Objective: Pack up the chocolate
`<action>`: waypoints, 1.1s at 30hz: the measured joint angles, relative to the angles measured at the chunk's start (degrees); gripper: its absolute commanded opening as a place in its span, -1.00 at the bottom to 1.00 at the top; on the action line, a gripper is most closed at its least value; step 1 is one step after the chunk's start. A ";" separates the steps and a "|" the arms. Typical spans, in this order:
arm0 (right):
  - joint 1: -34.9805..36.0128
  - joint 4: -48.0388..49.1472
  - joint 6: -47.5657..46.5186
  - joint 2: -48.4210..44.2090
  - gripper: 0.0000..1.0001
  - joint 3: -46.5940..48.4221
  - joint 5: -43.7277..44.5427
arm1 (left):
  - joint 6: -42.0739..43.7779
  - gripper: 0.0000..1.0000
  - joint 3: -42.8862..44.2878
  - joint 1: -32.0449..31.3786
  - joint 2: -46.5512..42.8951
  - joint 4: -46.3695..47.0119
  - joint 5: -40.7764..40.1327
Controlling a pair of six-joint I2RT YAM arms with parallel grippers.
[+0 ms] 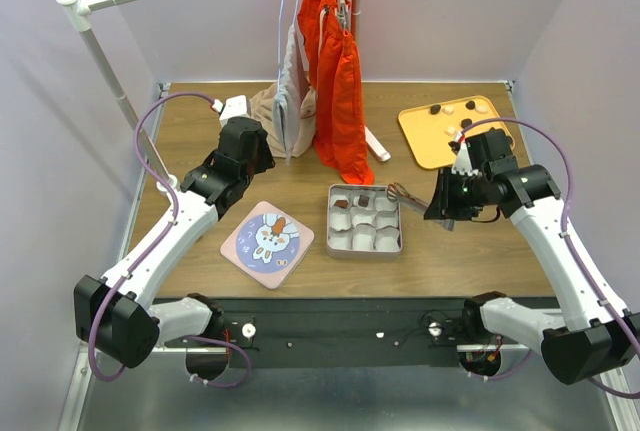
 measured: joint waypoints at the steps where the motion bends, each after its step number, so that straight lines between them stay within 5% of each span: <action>1: 0.02 0.07 -0.09 0.13 -0.17 0.00 0.00 | 0.02 -0.02 0.00 0.00 0.00 0.00 0.00; 7: 0.07 0.22 -0.11 0.39 -0.09 0.00 0.02 | 0.00 -0.01 0.00 0.00 0.00 0.00 0.00; 17: 0.39 0.00 0.76 0.39 -0.56 2.05 2.56 | 0.02 -0.01 0.00 0.00 0.00 0.02 0.00; 26: 0.39 1.22 2.27 3.72 -0.41 17.09 14.01 | 0.04 -0.01 -0.59 0.00 -0.04 0.07 -0.04; 33: -0.96 7.26 2.67 16.20 -0.36 19.04 26.01 | 0.37 -0.01 -1.20 0.09 -0.28 -0.02 -0.02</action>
